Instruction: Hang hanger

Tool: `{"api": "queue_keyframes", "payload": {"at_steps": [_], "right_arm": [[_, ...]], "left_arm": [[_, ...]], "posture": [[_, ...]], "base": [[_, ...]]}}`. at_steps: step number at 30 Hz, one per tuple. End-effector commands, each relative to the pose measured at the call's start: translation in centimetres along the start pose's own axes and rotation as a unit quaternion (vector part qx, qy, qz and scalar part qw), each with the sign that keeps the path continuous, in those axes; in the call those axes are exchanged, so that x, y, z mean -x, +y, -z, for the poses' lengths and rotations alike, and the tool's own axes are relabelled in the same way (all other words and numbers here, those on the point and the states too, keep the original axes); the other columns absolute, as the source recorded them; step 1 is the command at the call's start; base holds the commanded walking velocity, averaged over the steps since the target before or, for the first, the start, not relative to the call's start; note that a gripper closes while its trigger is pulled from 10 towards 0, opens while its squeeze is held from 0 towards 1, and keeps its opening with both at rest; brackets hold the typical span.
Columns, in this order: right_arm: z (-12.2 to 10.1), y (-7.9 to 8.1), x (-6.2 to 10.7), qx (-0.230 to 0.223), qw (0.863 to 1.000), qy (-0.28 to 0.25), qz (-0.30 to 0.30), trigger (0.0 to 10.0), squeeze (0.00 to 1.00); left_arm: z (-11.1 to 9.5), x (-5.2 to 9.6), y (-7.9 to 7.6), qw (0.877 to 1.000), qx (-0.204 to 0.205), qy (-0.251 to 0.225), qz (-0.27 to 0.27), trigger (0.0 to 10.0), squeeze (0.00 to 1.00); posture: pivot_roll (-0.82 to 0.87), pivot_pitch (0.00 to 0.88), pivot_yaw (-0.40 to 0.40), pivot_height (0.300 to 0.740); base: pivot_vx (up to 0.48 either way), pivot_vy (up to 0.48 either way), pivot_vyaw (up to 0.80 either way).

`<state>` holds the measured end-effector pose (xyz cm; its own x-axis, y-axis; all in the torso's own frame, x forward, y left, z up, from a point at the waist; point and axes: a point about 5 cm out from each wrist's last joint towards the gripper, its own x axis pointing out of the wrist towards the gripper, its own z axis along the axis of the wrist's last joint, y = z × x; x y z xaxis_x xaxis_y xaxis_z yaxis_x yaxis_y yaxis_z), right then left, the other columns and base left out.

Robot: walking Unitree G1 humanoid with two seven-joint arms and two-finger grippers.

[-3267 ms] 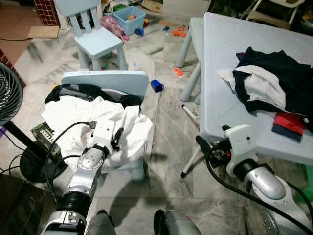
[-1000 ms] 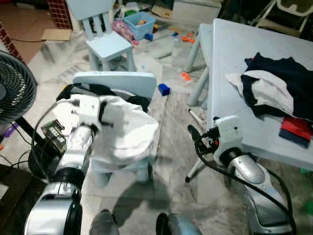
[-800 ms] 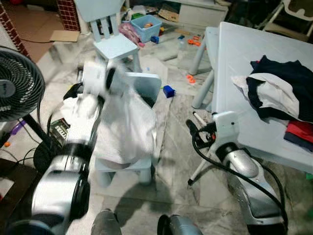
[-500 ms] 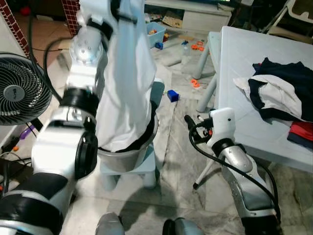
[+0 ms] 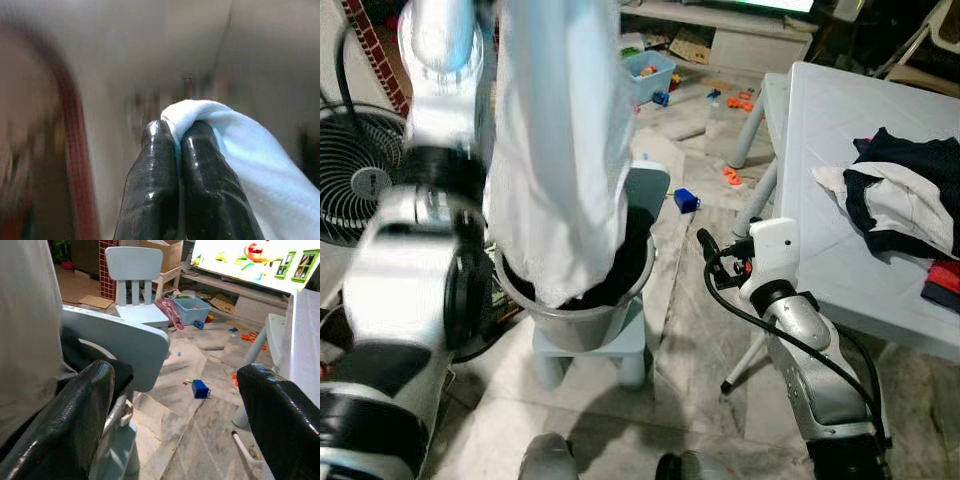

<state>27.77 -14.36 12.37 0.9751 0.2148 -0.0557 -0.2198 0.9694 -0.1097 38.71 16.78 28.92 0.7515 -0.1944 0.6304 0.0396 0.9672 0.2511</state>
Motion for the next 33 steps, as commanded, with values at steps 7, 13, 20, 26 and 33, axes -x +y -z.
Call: {"api": "queue_keyframes", "payload": {"at_steps": [7,13,20,26,33], "right_arm": [[0.0,-0.5,0.3,0.011,1.0,0.006,-0.005,10.0,0.0],[-0.2,-0.6,-0.1,0.016,1.0,0.005,-0.007,10.0,0.0],[0.2,-0.5,0.0,0.019,1.0,0.01,-0.004,10.0,0.0],[0.3,-0.3,0.0,0.023,1.0,0.015,-0.009,10.0,0.0],[0.2,-0.6,-0.3,0.027,1.0,0.013,-0.005,10.0,0.0]], "left_arm": [[11.1,15.5,-0.6,0.93,0.042,0.361,-0.054,0.0,0.0],[10.9,18.9,-2.0,0.92,0.013,0.389,0.041,0.0,0.0],[11.8,27.9,-2.3,0.848,-0.014,0.527,0.049,0.0,0.0],[11.9,34.4,-1.9,0.773,-0.013,0.632,0.051,0.0,0.0],[11.9,36.2,-1.7,0.764,-0.031,0.642,0.045,0.0,0.0]], "posture": [[0.02,0.0,-0.075,0.74],[0.02,0.0,-0.078,0.74],[0.03,0.0,-0.064,0.74],[0.03,0.0,-0.073,0.74],[0.02,0.0,-0.073,0.74]], "base": [[0.0,0.0,0.0],[0.0,0.0,0.0],[0.0,0.0,0.0],[0.0,0.0,0.0],[0.0,0.0,0.0]]}}
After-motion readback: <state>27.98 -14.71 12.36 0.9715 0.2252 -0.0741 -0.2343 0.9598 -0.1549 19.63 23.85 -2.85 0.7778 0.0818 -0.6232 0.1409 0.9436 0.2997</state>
